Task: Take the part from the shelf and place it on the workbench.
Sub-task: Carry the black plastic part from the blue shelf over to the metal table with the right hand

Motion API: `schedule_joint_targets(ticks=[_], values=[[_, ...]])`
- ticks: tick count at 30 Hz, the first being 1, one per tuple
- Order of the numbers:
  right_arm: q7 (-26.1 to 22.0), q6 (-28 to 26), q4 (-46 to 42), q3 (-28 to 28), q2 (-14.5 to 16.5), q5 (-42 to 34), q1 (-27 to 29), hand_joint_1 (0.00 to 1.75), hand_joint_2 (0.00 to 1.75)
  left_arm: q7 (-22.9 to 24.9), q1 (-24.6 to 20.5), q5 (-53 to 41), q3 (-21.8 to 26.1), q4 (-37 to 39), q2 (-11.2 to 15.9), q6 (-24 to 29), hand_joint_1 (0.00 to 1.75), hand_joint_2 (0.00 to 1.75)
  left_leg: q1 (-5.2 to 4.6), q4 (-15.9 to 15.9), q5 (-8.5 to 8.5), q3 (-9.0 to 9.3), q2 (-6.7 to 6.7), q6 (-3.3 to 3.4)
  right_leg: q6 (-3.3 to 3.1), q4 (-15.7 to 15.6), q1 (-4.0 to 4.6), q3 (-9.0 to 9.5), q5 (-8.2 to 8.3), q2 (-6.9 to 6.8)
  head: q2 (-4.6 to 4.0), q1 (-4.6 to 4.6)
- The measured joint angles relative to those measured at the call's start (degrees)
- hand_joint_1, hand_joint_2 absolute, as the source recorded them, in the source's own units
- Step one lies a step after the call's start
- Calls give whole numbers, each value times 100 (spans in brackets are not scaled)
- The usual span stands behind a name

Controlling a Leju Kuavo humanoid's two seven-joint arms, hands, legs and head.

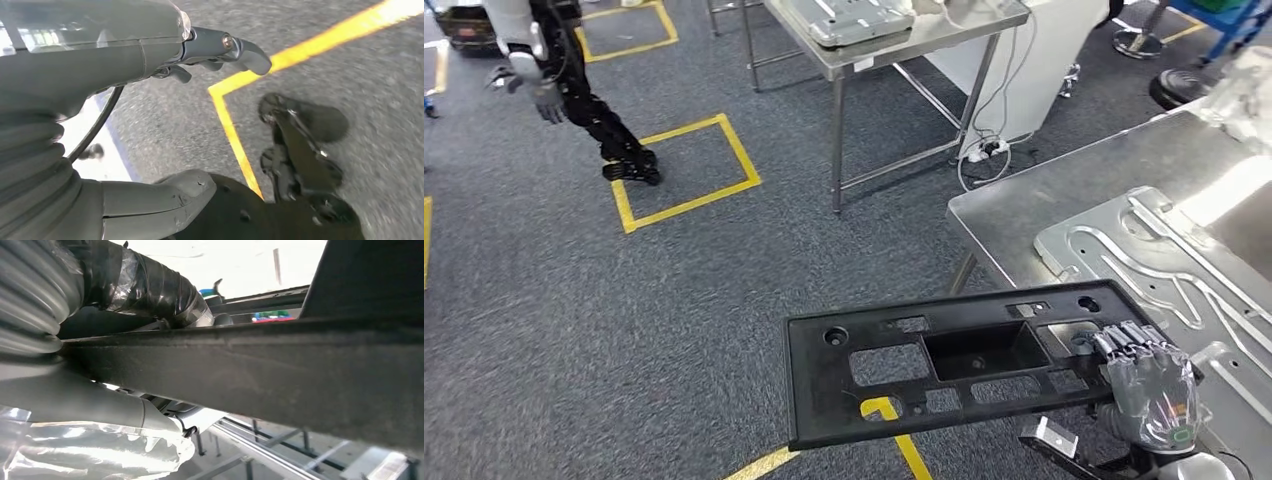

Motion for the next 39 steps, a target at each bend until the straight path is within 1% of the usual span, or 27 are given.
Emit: schedule_joint_targets(ticks=[2,3,5,6,7,8,9,10,11,13,15,17,18,20,22,23,24,25,26,27,29,31,33,34,35,37,39], values=[[-1,21,-18,-41,-31,-36,9,175,175,-8,-16,0,0,0,-3,-1,0,175,-11,-37,8,14,95,62,75,-7,-18,-43,26,134,1,-2],[-2,30,-29,-65,-48,-48,19,175,175,-9,-23,0,0,0,-2,-1,0,175,-6,-69,25,28,169,100,104,8,-18,-57,15,104,1,-1],[-2,46,-50,-111,-93,-61,8,175,175,-9,-18,0,0,0,2,0,0,175,15,-135,59,49,330,170,154,296,2,-196,-175,-192,1,2],[-2,58,-54,-123,-107,-65,-3,175,175,-9,-12,0,0,0,6,0,0,175,9,-146,63,54,408,191,178,596,4,-338,-346,-401,1,3],[-2,73,-57,-130,-119,-70,-15,175,175,-9,-4,1,0,0,6,1,0,175,1,-149,59,52,488,204,202,964,-3,-519,-523,-533,1,3],[-2,86,-58,-131,-120,-72,-19,175,175,-9,1,1,0,0,6,1,0,175,-7,-148,51,51,569,207,223,1285,-15,-677,-641,-595,0,3],[-2,97,-58,-131,-120,-73,-16,175,175,-9,4,2,0,0,6,0,0,175,-12,-148,40,55,650,207,236,1456,-27,-762,-662,-622,0,3],[-2,102,-59,-132,-121,-74,-12,175,175,-9,5,2,0,0,6,0,0,175,-14,-148,28,64,730,203,242,1419,-34,-740,-578,-640,0,4],[-2,103,-61,-133,-123,-74,-12,175,175,-9,3,2,0,0,5,-1,0,175,-14,-148,13,80,803,197,239,1157,-36,-599,-403,-674,0,4],[-2,103,-69,-140,-128,-75,-18,175,175,-9,-3,3,0,0,3,1,0,175,-25,-151,-21,130,932,167,188,368,-3,-172,-71,-891,1,3],[-2,105,-79,-149,-132,-76,-28,175,175,-9,-9,3,0,0,0,2,0,175,-39,-155,-53,172,1037,115,107,-57,53,45,30,-1056,1,3],[-2,109,-86,-163,-141,-76,-26,175,175,-9,-32,2,0,-1,-2,2,0,175,-43,-174,-75,218,1148,56,44,-93,80,42,26,-976,1,3],[-2,111,-91,-174,-147,-78,-16,175,175,-9,-46,2,0,-1,-2,2,0,175,-38,-172,-99,244,1151,24,16,-124,61,62,41,-910,0,2],[-2,124,-108,-202,-163,-87,-19,175,175,-11,-53,-1,1,-2,-2,2,0,175,-29,59,-278,181,912,-28,-46,-200,13,117,74,-782,-1,-2],[-2,145,-119,-222,-174,-107,-38,175,175,-11,-38,-3,2,-1,-3,1,0,175,-18,733,-630,-144,586,-47,-90,-226,-5,138,82,-655,0,-4],[-2,160,-120,-227,-174,-119,-43,175,175,-10,-32,-3,2,-1,-3,1,0,175,-15,1105,-776,-341,519,-50,-101,-222,-1,136,79,-586,0,-5],[-2,176,-120,-231,-174,-131,-44,175,175,-9,-22,-4,2,-2,-3,0,0,175,-15,1353,-825,-483,494,-51,-105,-215,3,137,74,-508,1,-5],[-2,190,-120,-235,-174,-141,-44,175,175,-9,-12,-4,2,-2,-3,-1,0,175,-15,1397,-751,-532,486,-47,-105,-205,6,140,70,-425,1,-5],[-2,201,-120,-239,-174,-147,-45,175,175,-9,-6,-4,2,-2,-2,-1,0,175,-15,1214,-565,-477,469,-39,-98,-188,5,144,60,-337,1,-5],[-3,204,-121,-241,-175,-153,-46,175,175,-9,-1,-4,2,-1,-2,-1,0,175,-13,852,-312,-337,410,-23,-86,-163,3,147,45,-252,1,-5],[-4,205,-122,-245,-178,-159,-53,175,175,-9,4,-4,3,-1,1,-1,0,175,-2,175,-1,-66,168,13,-39,-94,4,120,6,-107,0,-3],[-5,207,-122,-251,-187,-162,-59,175,175,-9,-1,-4,4,-2,2,-3,0,175,-13,-42,25,24,56,47,29,-54,-14,63,-4,14,-1,-3],[-11,207,-122,-258,-204,-164,-56,175,175,-10,-23,-4,4,-2,0,-3,0,175,-25,-87,51,50,185,106,101,-55,-46,30,5,96,0,-5],[-18,207,-122,-263,-214,-164,-54,175,175,-10,-29,-4,4,-2,0,-2,0,175,-18,-120,66,68,254,143,135,-14,-43,9,-24,9,1,-1],[-25,207,-123,-268,-228,-165,-61,175,175,-11,-27,-4,4,-2,0,-1,0,175,-8,-157,81,85,328,177,164,115,-35,-54,-105,-144,1,3],[-36,207,-123,-276,-248,-168,-83,175,175,-11,-12,-4,4,-2,2,-1,0,175,-7,-192,81,103,474,227,219,712,-30,-355,-419,-506,0,12],[-38,209,-122,-277,-253,-169,-92,175,175,-11,-3,-5,4,-2,2,-1,0,175,-16,-192,55,110,626,245,265,1385,-58,-716,-657,-616,0,12]])
